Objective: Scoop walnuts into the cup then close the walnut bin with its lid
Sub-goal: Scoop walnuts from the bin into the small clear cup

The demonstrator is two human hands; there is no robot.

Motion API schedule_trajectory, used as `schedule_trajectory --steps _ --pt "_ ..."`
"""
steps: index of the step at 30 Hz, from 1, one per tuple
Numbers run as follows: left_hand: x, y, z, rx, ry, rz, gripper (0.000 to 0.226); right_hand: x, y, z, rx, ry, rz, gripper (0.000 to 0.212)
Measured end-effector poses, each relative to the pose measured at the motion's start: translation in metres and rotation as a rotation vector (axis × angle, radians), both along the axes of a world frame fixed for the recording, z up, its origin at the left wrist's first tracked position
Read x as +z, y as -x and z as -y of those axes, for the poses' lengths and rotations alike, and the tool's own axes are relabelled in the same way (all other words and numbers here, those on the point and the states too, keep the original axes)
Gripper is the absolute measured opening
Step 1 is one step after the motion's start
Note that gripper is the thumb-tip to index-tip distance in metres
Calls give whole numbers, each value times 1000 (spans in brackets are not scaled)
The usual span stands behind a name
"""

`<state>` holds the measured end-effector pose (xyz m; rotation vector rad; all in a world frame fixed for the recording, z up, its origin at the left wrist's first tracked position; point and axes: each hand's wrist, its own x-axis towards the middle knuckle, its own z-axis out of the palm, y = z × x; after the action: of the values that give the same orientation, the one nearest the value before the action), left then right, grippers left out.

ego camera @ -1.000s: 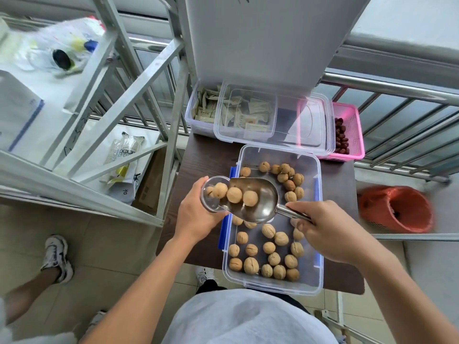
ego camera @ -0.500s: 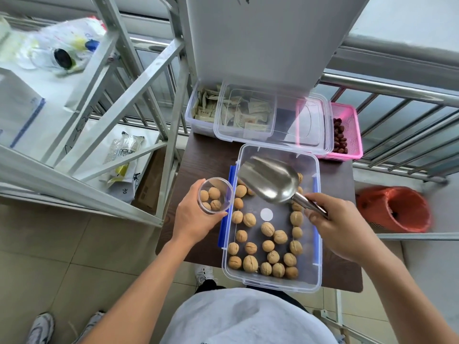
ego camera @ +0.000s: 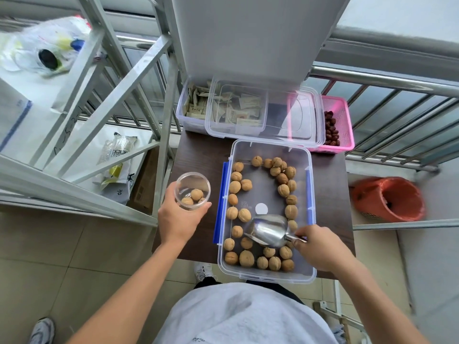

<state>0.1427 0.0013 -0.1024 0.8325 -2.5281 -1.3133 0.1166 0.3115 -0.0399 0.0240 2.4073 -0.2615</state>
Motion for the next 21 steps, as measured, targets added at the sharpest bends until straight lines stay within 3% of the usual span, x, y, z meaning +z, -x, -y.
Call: schedule_trajectory --steps 7,21 --pt "-3 -3 -5 -61 -24 25 90 -37 -4 18 -88 -7 -131 25" --pt "-2 1 -5 -78 -37 56 93 -66 25 43 -154 23 -185 30"
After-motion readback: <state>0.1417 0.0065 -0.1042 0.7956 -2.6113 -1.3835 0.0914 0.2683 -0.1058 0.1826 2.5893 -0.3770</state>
